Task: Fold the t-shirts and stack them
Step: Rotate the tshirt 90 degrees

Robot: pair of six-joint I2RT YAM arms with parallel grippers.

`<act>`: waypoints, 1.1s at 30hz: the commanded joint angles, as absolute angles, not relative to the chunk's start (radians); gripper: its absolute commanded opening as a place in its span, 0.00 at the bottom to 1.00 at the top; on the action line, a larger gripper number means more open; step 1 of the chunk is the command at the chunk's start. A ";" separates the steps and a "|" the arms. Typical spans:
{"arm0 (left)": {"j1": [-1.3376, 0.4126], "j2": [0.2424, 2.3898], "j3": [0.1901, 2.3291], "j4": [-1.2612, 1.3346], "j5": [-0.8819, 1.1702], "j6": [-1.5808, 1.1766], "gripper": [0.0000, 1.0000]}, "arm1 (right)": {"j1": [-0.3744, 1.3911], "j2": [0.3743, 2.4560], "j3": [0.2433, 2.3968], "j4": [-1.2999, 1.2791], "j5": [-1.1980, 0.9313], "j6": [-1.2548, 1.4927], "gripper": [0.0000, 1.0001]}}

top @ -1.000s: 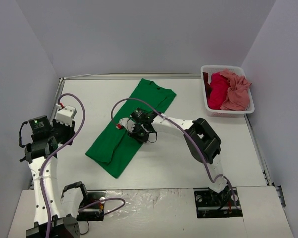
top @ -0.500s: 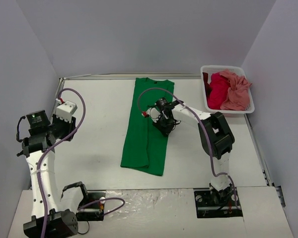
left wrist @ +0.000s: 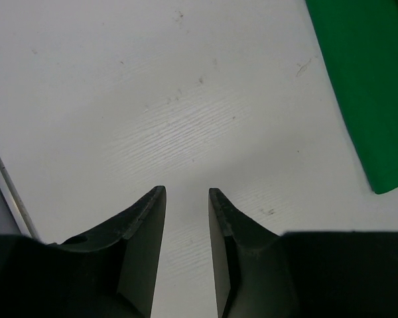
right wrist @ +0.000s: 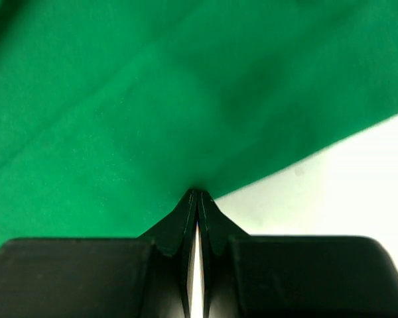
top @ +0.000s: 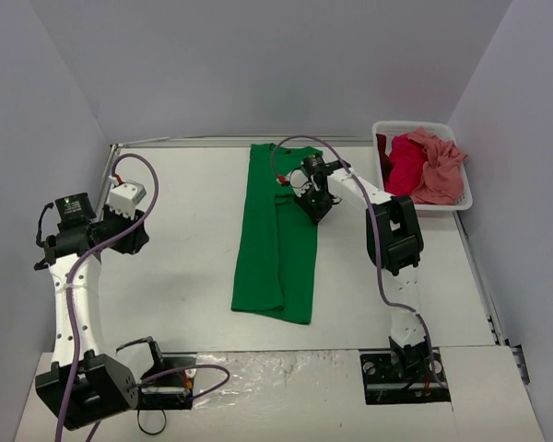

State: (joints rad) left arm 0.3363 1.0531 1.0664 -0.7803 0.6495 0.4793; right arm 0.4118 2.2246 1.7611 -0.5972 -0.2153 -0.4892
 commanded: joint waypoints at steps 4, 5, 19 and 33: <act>0.334 1.080 1.111 -0.735 0.690 0.468 0.32 | 0.419 2.235 1.824 -0.704 -0.238 -0.512 0.00; 0.333 1.081 1.108 -0.732 0.690 0.466 0.32 | 0.419 2.226 1.822 -0.704 -0.224 -0.514 0.00; 0.307 1.055 1.086 -0.710 0.696 0.422 0.33 | 0.428 2.103 1.801 -0.712 -0.270 -0.492 0.00; 0.305 1.068 1.046 -0.670 0.680 0.399 0.36 | 0.474 2.171 1.743 -0.715 -0.436 -0.482 0.00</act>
